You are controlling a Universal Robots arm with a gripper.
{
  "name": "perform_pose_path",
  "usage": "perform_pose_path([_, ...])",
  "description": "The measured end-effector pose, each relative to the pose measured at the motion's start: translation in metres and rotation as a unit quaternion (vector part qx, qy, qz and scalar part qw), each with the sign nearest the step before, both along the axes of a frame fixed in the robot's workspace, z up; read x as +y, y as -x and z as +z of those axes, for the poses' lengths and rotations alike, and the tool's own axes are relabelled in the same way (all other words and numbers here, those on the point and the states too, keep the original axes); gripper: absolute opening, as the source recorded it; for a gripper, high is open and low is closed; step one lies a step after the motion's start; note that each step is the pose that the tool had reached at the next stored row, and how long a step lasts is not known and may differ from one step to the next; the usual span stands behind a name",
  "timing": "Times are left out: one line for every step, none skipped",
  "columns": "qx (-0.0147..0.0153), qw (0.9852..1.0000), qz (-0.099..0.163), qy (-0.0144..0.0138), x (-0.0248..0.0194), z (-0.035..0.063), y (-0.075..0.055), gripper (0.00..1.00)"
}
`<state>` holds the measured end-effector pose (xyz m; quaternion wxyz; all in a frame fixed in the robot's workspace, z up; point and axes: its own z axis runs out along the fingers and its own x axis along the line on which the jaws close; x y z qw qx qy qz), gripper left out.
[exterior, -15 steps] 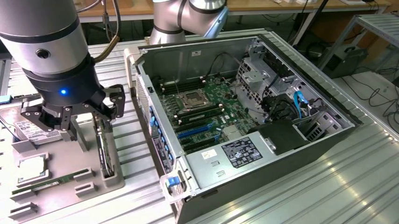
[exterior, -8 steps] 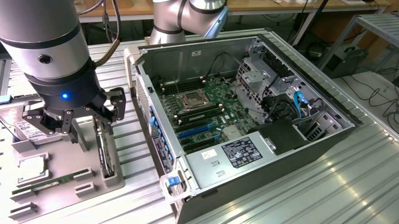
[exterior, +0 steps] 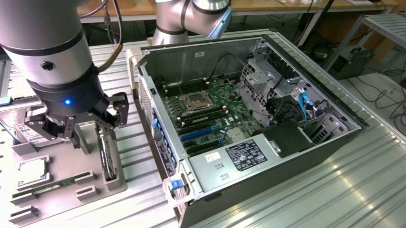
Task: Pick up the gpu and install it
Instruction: 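Pick up the gpu and move the gpu toward the slot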
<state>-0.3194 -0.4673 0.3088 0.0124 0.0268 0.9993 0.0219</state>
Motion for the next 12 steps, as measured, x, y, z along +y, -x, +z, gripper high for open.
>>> perform_pose_path([0.0000, 1.0000, 0.000, 0.0000, -0.0003, -0.0006, 0.000, 0.66])
perform_pose_path([0.0000, 1.0000, 0.000, 0.0000, -0.0007, -0.0012, 0.000, 0.66])
perform_pose_path([0.0000, 1.0000, 0.000, 0.0000, -0.0011, -0.0020, 0.000, 0.66])
perform_pose_path([0.0000, 1.0000, 0.000, 0.0000, -0.0014, -0.0025, 0.000, 0.66])
perform_pose_path([0.0000, 1.0000, 0.001, 0.0000, -0.0019, -0.0036, 0.000, 0.66])
perform_pose_path([0.0000, 1.0000, 0.001, 0.0000, -0.0021, -0.0043, 0.000, 0.66])
perform_pose_path([0.0001, 1.0000, 0.001, 0.0000, -0.0024, -0.0051, 0.000, 0.66])
perform_pose_path([0.0002, 1.0000, 0.001, 0.0000, -0.0027, -0.0058, 0.000, 0.66])
perform_pose_path([0.0002, 1.0000, 0.001, 0.0000, -0.0032, -0.0074, 0.000, 0.66])
perform_pose_path([0.0004, 1.0000, 0.002, 0.0000, -0.0037, -0.0093, 0.000, 0.66])
perform_pose_path([0.0010, 1.0000, 0.002, 0.0000, -0.0043, -0.0114, 0.000, 0.66])
perform_pose_path([0.0016, 1.0000, 0.002, 0.0000, -0.0046, -0.0136, 0.000, 0.66])
